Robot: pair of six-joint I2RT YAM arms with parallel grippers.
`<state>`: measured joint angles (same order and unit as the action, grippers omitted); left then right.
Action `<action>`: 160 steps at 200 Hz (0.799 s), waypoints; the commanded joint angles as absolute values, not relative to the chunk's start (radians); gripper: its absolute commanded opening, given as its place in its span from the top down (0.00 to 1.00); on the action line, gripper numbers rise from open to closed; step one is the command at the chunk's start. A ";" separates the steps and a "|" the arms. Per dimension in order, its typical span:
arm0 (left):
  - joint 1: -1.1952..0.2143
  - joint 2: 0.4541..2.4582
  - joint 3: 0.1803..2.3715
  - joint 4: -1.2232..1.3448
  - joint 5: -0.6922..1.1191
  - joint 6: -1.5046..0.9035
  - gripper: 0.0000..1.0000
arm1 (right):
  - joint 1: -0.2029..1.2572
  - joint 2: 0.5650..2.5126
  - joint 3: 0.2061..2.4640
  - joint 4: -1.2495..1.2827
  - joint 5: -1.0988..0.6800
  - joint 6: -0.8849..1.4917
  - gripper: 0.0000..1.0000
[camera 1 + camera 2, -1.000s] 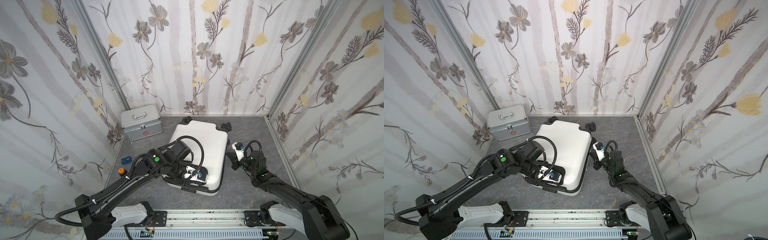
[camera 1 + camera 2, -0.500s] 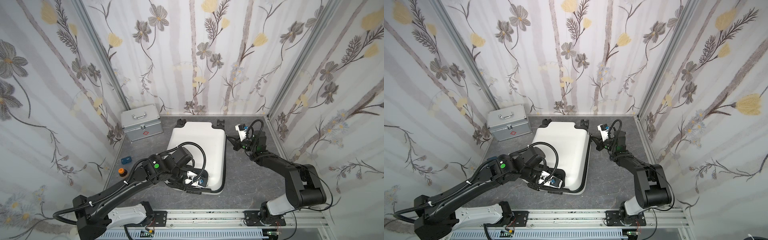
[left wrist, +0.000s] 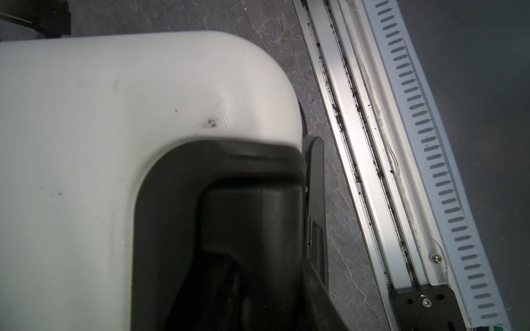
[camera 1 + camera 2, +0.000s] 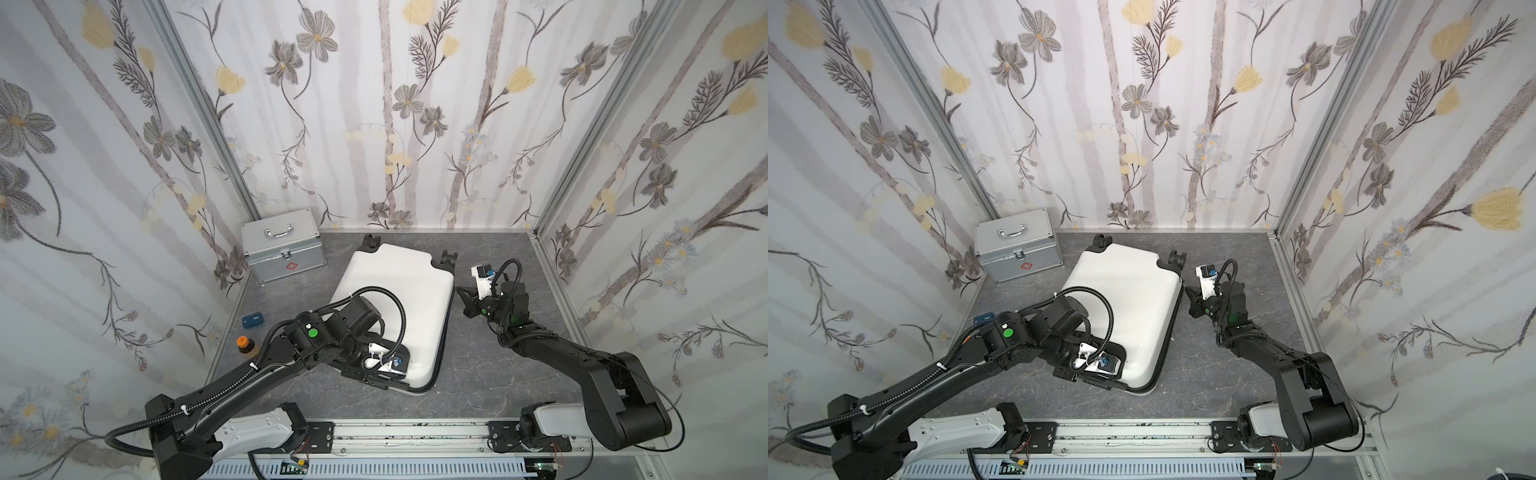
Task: Open the suitcase zippers
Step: Place the suitcase at the center of the board, then adjust the suitcase at the center of the board.
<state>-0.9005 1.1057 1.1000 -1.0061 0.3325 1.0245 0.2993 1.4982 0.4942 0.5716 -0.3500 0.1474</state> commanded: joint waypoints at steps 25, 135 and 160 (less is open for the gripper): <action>-0.859 1.105 1.129 -0.874 0.268 0.918 0.54 | 0.400 1.453 0.370 0.788 -0.312 0.267 1.00; -0.839 0.850 1.295 -1.217 -0.192 -0.611 0.31 | 0.488 1.397 0.275 0.827 -0.199 0.295 1.00; -0.806 0.908 1.322 -1.431 -0.165 -0.800 0.29 | 0.498 1.378 0.273 0.804 -0.184 0.291 1.00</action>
